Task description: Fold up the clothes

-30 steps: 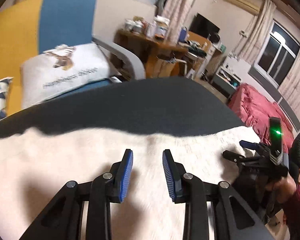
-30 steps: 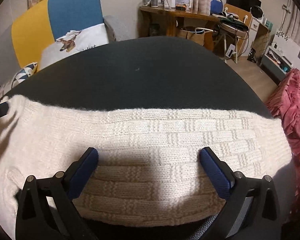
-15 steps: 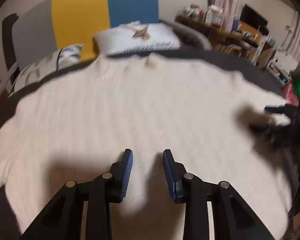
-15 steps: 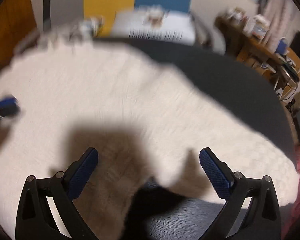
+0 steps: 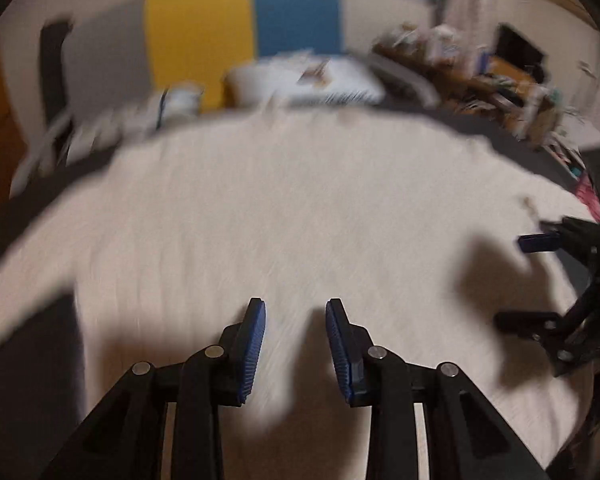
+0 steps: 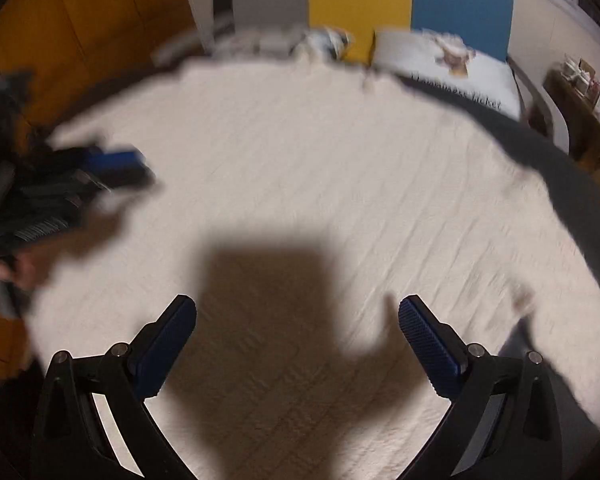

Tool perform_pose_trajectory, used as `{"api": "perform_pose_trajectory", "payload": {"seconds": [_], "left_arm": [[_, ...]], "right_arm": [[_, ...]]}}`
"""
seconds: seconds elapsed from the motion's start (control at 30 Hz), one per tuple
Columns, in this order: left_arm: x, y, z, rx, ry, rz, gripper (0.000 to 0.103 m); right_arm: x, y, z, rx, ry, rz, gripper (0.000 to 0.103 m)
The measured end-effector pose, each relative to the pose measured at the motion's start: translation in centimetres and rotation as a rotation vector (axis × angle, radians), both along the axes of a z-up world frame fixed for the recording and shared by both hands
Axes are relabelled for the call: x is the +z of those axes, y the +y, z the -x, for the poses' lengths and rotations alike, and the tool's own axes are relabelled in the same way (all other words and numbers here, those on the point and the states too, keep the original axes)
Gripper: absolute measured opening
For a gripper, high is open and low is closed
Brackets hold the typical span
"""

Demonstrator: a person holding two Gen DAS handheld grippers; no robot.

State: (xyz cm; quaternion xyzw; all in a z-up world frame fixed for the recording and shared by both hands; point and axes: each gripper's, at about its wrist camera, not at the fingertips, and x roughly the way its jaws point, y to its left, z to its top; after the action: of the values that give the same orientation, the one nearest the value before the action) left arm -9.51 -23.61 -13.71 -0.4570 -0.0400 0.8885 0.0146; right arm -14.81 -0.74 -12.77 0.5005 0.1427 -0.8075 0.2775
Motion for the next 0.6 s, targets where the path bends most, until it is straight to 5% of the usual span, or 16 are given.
{"api": "perform_pose_trajectory", "payload": {"seconds": [0.23,0.33,0.5,0.6], "left_arm": [[1.7,-1.9,-2.4,0.029,0.091,-0.154,0.033],[2.9,-2.7,-4.9,0.025,0.145,-0.105,0.033],[3.1,-4.3,-9.1,0.019,0.177,0.023,0.033],[0.4,-5.1,-10.3,0.051,0.074,0.024,0.033]], "right_arm": [[-0.2,1.7,1.2,-0.049,0.012,-0.011,0.103],[1.4,0.6,-0.6,-0.071,-0.004,-0.045,0.103],[2.7,-1.3,-8.0,0.102,-0.018,-0.033,0.103],[1.5,-0.1,-10.0,0.079,-0.026,-0.046,0.103]]}}
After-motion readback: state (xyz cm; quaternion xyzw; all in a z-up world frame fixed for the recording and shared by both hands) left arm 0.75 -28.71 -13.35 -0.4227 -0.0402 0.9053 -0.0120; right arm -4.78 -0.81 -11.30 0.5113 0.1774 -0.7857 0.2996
